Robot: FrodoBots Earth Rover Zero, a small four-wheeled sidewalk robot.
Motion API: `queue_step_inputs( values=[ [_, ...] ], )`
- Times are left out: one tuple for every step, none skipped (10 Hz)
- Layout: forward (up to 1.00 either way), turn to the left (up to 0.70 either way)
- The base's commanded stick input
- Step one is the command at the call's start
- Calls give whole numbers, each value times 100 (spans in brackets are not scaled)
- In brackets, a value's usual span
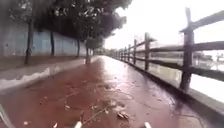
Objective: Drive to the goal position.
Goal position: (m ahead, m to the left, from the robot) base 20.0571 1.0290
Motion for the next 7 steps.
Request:
queue_step_inputs(
  values=[
    [50, 0],
    [50, 0],
    [50, 0],
    [50, 0],
    [50, 0],
    [50, 0],
    [50, 0]
  ],
)
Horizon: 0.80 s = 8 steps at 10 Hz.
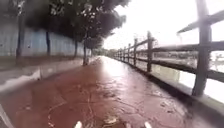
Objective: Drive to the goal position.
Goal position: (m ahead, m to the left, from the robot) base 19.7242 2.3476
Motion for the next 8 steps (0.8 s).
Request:
queue_step_inputs(
  values=[
    [50, 0],
    [50, 0],
    [50, 0],
    [50, 0],
    [50, 0],
    [50, 0],
    [50, 0],
    [50, 0]
  ],
)
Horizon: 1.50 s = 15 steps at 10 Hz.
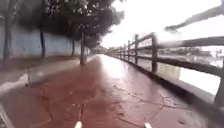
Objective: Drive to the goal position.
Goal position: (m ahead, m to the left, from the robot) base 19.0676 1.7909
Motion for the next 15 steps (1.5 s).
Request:
queue_step_inputs(
  values=[
    [50, 0],
    [50, 0],
    [50, 0],
    [50, 0],
    [50, 0],
    [50, 50],
    [50, 50],
    [50, 50],
    [50, 33],
    [50, 0],
    [50, 0],
    [50, 0],
    [50, 0],
    [50, 0],
    [50, 0]
  ],
)
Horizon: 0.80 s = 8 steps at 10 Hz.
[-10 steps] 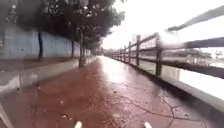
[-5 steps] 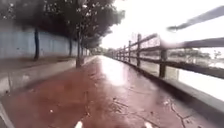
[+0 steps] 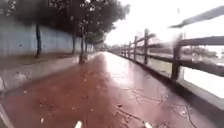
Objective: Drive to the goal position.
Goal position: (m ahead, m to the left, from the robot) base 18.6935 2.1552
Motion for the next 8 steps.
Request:
queue_step_inputs(
  values=[
    [50, 0],
    [50, 0],
    [50, 0],
    [50, 0],
    [50, 0],
    [50, 0],
    [50, 0],
    [50, 0]
  ],
)
